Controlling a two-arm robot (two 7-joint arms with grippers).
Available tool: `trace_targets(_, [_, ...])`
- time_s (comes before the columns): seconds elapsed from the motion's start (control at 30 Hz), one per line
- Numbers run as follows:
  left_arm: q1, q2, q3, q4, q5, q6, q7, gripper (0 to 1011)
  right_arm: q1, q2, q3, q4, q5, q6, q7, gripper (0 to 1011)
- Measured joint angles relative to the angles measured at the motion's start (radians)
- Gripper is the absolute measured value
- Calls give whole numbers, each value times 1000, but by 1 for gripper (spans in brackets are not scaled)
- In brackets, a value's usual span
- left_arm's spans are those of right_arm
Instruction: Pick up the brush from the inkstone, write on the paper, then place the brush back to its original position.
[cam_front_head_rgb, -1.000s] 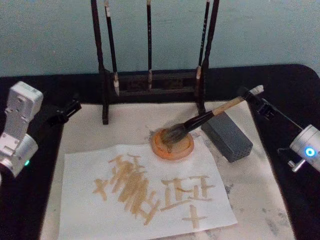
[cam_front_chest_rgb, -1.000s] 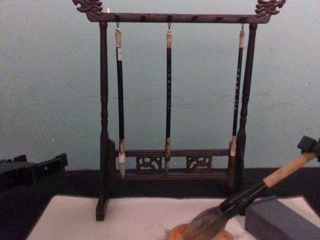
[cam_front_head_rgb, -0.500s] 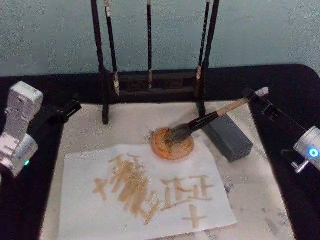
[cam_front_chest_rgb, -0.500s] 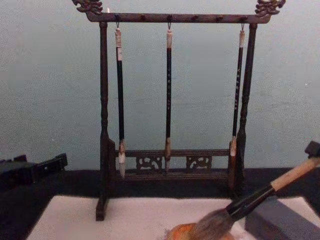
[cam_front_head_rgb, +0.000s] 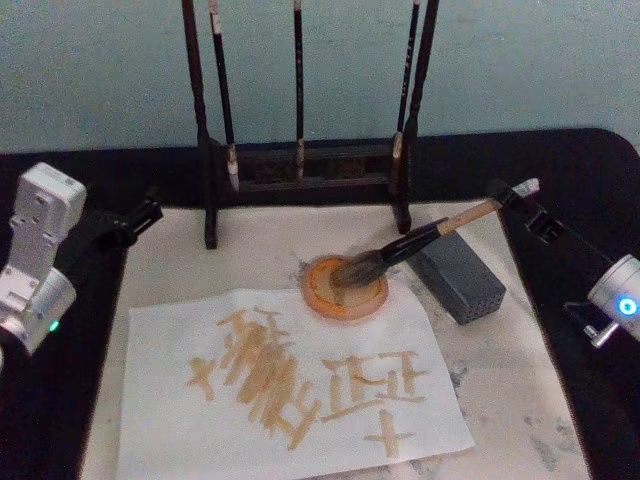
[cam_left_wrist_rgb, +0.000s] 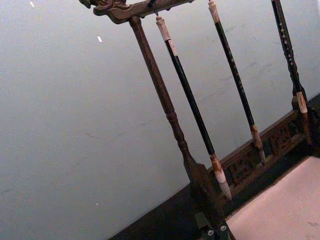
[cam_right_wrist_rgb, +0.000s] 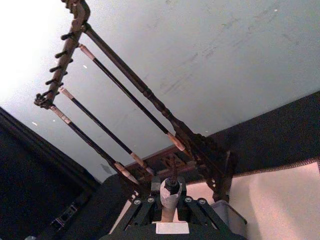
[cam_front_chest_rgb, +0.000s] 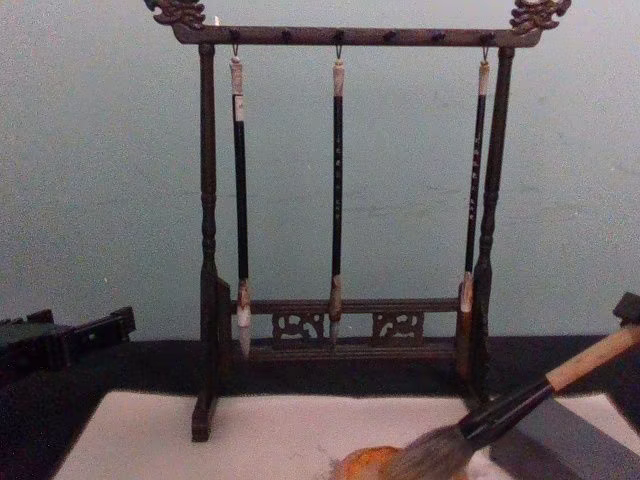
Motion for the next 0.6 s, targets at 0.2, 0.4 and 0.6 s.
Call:
trace_targets(0.2, [0,0,0,0,0,0,0,1002,8,2,-7,9,0,11,-8,168])
trace_targets(0.4, [0,0,0,0,0,0,0,1002,7,2,-6,9,0,10,-7,167])
trace_targets(0.6, [0,0,0,0,0,0,0,1002,6,2,-6,8,0,9,-6,168])
